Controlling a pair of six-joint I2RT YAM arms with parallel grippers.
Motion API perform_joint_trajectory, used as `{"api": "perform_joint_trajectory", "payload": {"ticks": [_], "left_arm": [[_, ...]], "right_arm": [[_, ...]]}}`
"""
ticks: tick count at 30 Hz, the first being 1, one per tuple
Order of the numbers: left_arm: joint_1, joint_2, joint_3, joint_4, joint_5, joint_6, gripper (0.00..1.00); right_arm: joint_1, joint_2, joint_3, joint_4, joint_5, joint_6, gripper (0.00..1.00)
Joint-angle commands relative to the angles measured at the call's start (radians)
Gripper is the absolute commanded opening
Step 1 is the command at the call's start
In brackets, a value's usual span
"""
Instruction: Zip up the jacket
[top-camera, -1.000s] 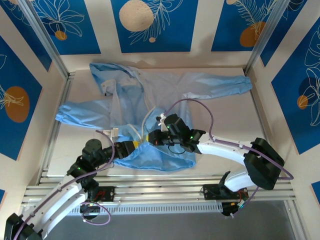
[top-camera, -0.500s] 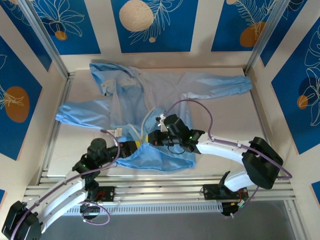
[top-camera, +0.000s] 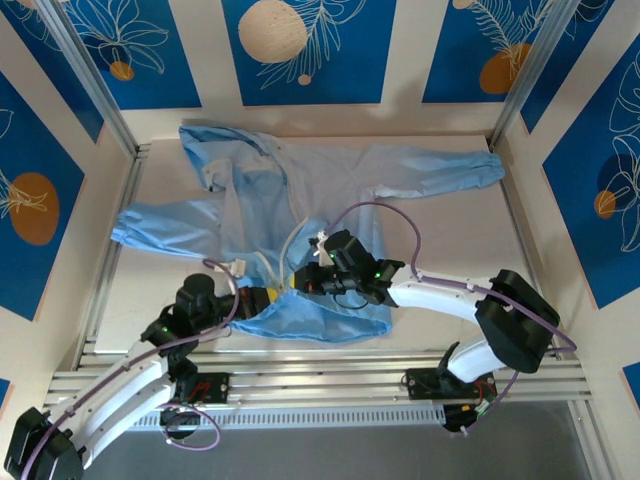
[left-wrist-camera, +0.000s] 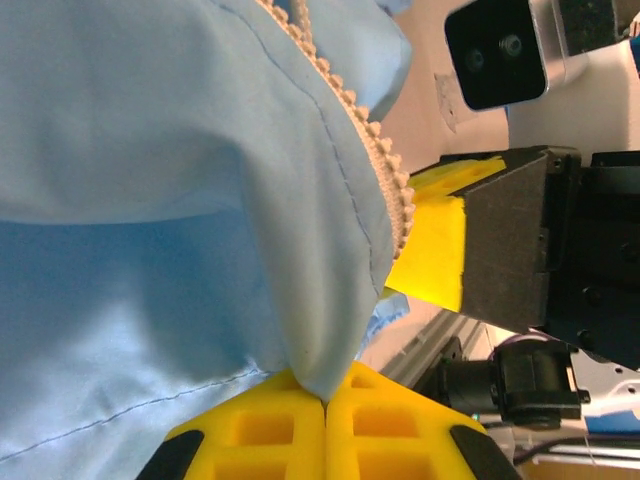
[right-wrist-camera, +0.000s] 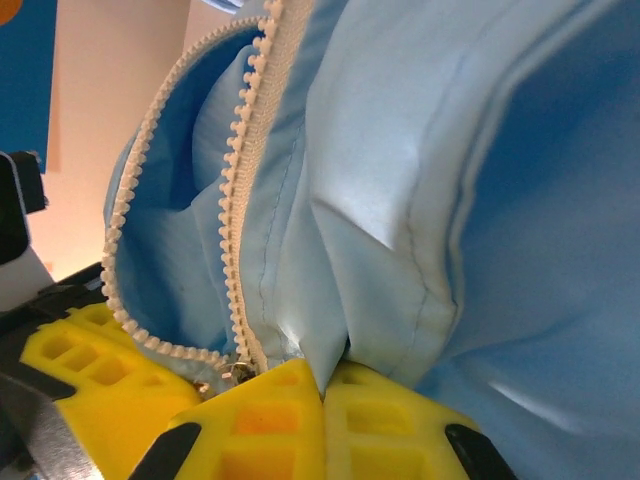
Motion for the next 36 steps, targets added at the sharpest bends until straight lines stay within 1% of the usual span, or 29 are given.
{"api": "perform_joint_trajectory", "payload": {"ticks": [1,3,6,7,10,13,17,21,25,30,36], "left_arm": [[0.045,0.069,0.085,-0.166,0.181,0.046,0.0],[0.05,0.117,0.122,-0.218,0.218,0.074,0.0],[0.056,0.162,0.169,-0.273,0.234,0.109,0.0],[0.061,0.174,0.188,-0.292,0.235,0.122,0.0],[0.077,0.207,0.241,-0.347,0.231,0.162,0.0],[0.087,0.241,0.29,-0.396,0.232,0.193,0.0],[0.094,0.28,0.328,-0.429,0.255,0.216,0.0],[0.102,0.28,0.345,-0.446,0.266,0.216,0.0],[0.109,0.282,0.359,-0.477,0.275,0.221,0.0],[0.114,0.288,0.358,-0.512,0.278,0.24,0.0],[0.117,0.292,0.343,-0.511,0.282,0.239,0.0]], "right_arm": [[-0.006,0.007,0.007,0.055,-0.018,0.019,0.0],[-0.006,0.008,0.009,0.054,-0.02,0.015,0.0],[-0.007,0.003,0.01,0.048,-0.022,-0.001,0.01],[-0.006,-0.001,0.011,0.039,-0.02,-0.013,0.07],[0.002,-0.034,0.01,-0.004,0.015,-0.071,0.3],[0.009,-0.084,0.014,-0.068,0.045,-0.15,0.38],[0.016,-0.145,0.035,-0.165,0.075,-0.267,0.4],[0.024,-0.179,0.068,-0.253,0.092,-0.389,0.41],[0.081,-0.162,0.109,-0.32,0.133,-0.535,0.4],[0.164,-0.1,0.136,-0.331,0.172,-0.682,0.4],[0.198,-0.043,0.133,-0.277,0.143,-0.744,0.43]]}}
